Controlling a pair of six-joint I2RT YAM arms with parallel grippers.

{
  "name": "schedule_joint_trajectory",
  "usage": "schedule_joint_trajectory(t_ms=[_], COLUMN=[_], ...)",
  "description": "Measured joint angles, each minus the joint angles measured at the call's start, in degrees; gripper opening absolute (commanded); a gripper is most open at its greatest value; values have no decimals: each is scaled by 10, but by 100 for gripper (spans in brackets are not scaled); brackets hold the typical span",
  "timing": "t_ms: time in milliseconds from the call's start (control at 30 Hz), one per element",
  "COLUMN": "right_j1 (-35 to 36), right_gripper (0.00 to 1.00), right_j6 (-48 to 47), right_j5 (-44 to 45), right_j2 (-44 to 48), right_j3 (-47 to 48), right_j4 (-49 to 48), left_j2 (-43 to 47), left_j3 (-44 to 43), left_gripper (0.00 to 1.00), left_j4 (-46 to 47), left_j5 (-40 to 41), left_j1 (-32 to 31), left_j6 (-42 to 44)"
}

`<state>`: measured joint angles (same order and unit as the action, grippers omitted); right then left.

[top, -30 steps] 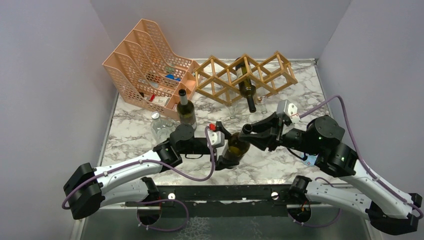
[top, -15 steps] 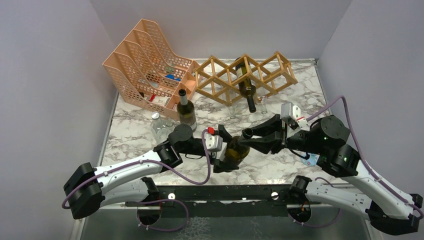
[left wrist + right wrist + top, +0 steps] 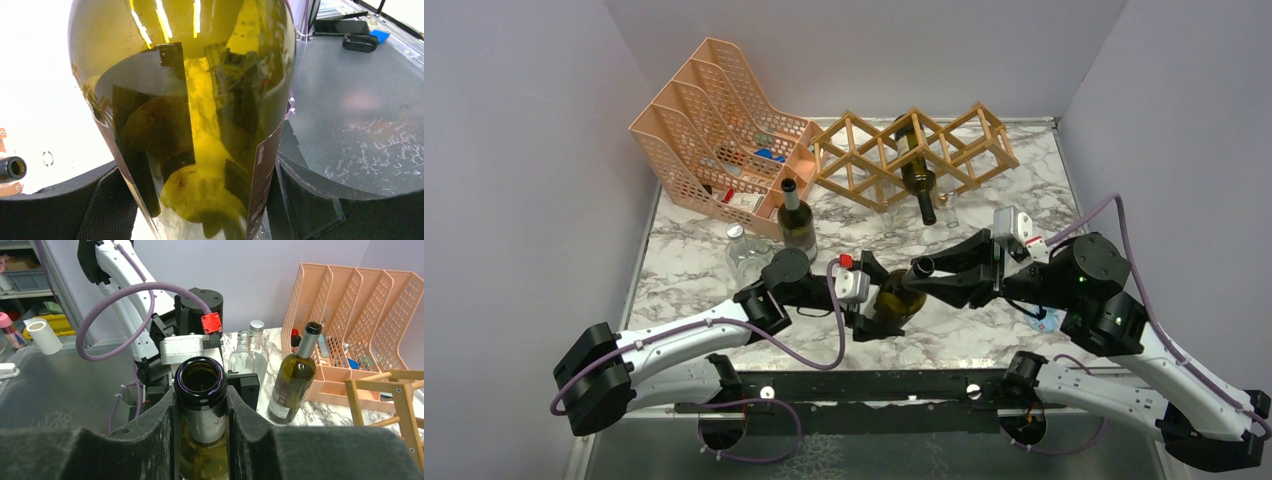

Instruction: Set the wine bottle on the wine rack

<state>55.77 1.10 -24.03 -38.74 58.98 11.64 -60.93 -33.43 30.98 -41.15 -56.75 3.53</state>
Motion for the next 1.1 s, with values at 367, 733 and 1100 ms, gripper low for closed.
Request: schedule_joint_trajectory(t_ms=[367, 733, 1100], right_j1=[0, 0, 0], right_gripper=[73, 70, 69], right_j6=[41, 110, 196], right_j5=[48, 189, 378], right_j2=[26, -12, -34], right_j3=[11, 153, 222], right_j4=[-5, 83, 269], left_j2=[-10, -82, -170], left_j3=[-7, -98, -226], left_gripper=[0, 0, 0], left_j4=[-19, -38, -43], left_j5=[84, 209, 236], left_j1=[1, 4, 47], left_j6=[111, 401, 692])
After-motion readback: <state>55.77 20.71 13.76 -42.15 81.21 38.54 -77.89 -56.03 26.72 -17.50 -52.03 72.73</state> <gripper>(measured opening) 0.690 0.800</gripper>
